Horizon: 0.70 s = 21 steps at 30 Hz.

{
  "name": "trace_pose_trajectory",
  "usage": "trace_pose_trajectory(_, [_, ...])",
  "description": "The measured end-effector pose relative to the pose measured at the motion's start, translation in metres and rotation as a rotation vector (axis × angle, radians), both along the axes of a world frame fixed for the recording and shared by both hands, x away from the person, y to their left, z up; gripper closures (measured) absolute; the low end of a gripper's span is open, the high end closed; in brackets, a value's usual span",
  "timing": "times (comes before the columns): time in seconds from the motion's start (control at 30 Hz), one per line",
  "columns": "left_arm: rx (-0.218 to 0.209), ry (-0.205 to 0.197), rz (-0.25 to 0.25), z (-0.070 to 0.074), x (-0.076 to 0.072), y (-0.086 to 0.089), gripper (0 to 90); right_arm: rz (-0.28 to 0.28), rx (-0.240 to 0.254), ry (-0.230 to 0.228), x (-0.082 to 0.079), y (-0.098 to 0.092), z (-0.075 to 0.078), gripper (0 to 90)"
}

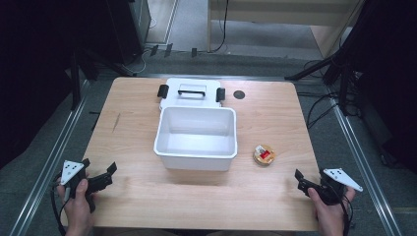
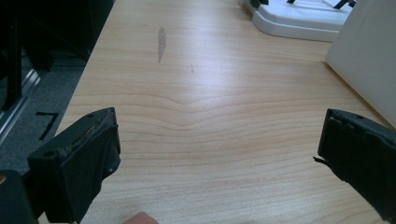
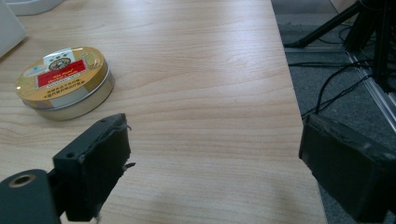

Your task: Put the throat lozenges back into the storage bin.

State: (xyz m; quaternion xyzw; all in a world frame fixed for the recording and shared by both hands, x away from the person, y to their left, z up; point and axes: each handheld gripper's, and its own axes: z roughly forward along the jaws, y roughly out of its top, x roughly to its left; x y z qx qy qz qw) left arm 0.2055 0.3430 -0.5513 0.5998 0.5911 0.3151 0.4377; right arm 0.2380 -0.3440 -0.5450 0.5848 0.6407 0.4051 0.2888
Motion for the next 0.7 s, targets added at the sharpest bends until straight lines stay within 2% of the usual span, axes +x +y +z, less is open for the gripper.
trace_pose_trajectory(0.23, [0.025,-0.007,-0.003,0.000,-0.002,-0.003,0.0,0.025,-0.015,0.019,0.001,0.001,0.001,12.6])
trace_pose_trajectory(0.37, [0.057,-0.009,-0.024,0.000,-0.002,-0.006,0.0,0.067,-0.007,0.045,0.004,0.003,0.007,12.7])
trace_pose_trajectory(0.43, [0.060,-0.009,-0.025,0.000,-0.002,-0.006,0.0,0.076,-0.009,0.048,0.004,0.005,0.009,12.8])
trace_pose_trajectory(0.6, [0.025,0.004,-0.019,0.000,-0.001,-0.003,0.0,0.154,-0.103,0.104,0.008,0.017,0.025,12.8])
trace_pose_trajectory(0.7, [0.010,0.006,-0.020,0.000,-0.001,-0.002,0.0,0.182,-0.117,0.130,0.009,0.021,0.031,12.8])
